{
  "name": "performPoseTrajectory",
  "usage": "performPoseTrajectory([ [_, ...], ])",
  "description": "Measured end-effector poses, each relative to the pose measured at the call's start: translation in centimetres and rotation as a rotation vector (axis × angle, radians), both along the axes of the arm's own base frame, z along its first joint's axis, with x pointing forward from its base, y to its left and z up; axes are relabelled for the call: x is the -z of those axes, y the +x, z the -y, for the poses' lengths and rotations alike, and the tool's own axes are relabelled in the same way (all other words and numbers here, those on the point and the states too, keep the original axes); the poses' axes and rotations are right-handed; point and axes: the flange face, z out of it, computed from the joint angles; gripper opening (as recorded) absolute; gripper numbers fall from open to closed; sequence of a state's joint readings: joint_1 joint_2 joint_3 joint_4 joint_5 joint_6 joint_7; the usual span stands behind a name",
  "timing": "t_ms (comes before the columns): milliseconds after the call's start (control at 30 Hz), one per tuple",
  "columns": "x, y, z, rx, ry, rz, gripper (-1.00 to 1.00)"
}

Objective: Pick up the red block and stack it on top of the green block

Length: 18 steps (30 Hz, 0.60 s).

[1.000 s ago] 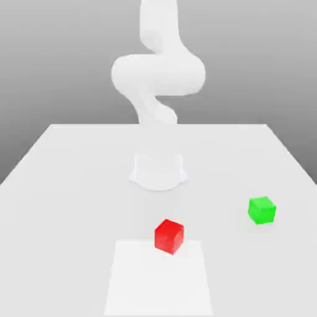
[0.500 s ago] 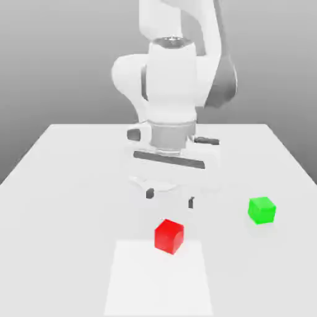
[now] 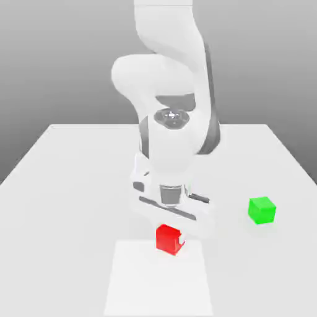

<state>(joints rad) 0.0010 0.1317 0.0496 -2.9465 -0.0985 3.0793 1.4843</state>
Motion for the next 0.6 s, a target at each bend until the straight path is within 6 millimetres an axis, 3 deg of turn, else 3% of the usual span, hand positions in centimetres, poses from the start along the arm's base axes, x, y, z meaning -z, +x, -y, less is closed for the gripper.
performPoseTrajectory([
  [267,-5.6,-0.1,-0.7,0.002,-0.001,0.0,-1.0],
  [433,-7.2,-0.9,-7.8,0.023,0.004,0.004,-1.0],
  [600,-8.4,-4.0,-15.5,0.044,0.007,0.005,-1.0],
])
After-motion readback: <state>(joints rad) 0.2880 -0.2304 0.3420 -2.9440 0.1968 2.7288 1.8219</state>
